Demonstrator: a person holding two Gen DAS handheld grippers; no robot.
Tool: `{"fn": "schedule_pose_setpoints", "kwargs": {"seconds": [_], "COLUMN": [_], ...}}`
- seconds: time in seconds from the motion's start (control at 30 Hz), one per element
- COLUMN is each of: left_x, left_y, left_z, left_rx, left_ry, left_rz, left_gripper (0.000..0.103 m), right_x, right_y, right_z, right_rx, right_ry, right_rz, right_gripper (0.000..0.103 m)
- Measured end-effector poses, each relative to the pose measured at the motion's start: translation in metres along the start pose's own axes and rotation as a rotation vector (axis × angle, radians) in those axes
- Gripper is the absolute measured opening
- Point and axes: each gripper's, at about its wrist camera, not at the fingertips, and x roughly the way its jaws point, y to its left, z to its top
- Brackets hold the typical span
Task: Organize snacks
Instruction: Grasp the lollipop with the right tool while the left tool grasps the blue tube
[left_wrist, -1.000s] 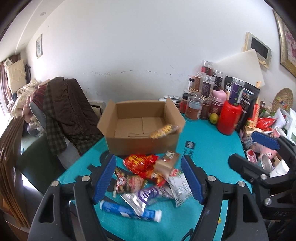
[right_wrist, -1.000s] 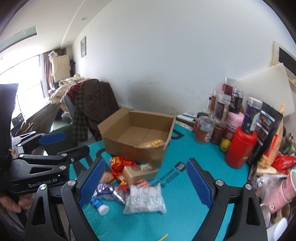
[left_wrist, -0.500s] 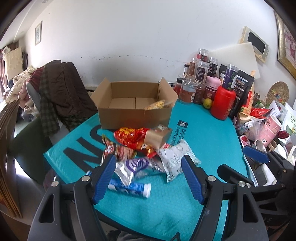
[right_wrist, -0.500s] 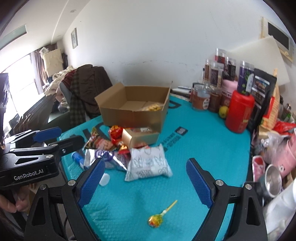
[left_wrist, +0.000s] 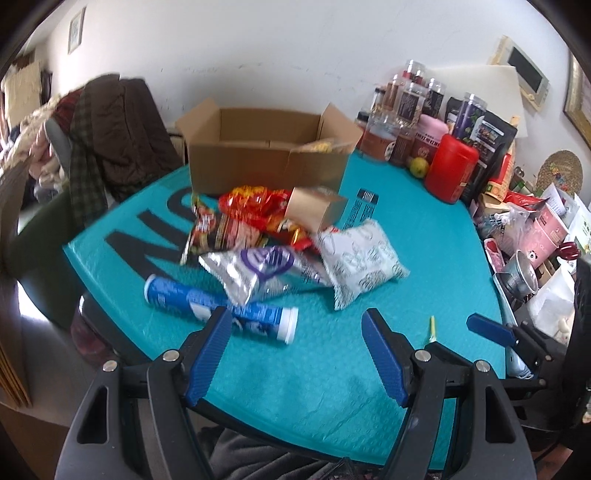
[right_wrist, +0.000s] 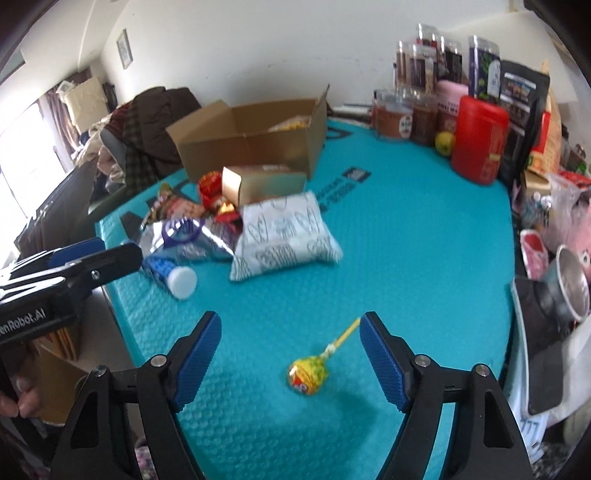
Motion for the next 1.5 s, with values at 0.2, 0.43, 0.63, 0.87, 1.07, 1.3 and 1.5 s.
{"fn": "schedule_pose_setpoints", "kwargs": {"seconds": [0.2, 0.43, 0.63, 0.87, 1.07, 1.3, 1.5], "left_x": [0.016, 0.034, 0.048, 0.065, 0.078, 0.098, 0.097], "left_y": [0.014, 0.030, 0.038, 0.052, 0.065, 0.052, 0.044], "left_z": [-0.011, -0.011, -0.008, 0.000, 0.007, 0.017, 0.012], "left_rx": [-0.051, -0.109, -0.159, -0.249, -0.326, -0.211, -0.149], "left_ry": [0.045, 0.103, 0.140, 0.168, 0.181, 0.207, 0.162], "left_rz": [0.010, 0.021, -0.002, 0.002, 0.019, 0.120, 0.143], "left_gripper": [0.073, 0.073, 0.073, 0.073, 0.073, 0.073, 0.064], "right_x": [0.020, 0.036, 0.041, 0.050, 0.059, 0.067, 0.069], "right_y": [-0.007, -0.009, -0.008, -0.007, -0.006, -0.010, -0.015], "right_z": [-0.011, -0.014, -0.009, 0.005, 0.013, 0.021, 0.021], "right_rx": [0.031, 0.012, -0.024, -0.023, -0.030, -0.041, -0.034], "right_ry": [0.082, 0.152, 0.153, 0.152, 0.164, 0.169, 0.164], "right_rz": [0.013, 0.022, 0.014, 0.031, 0.051, 0.046, 0.056], "right_gripper": [0.066, 0.036, 0.025, 0.025, 0.025, 0.025, 0.025]}}
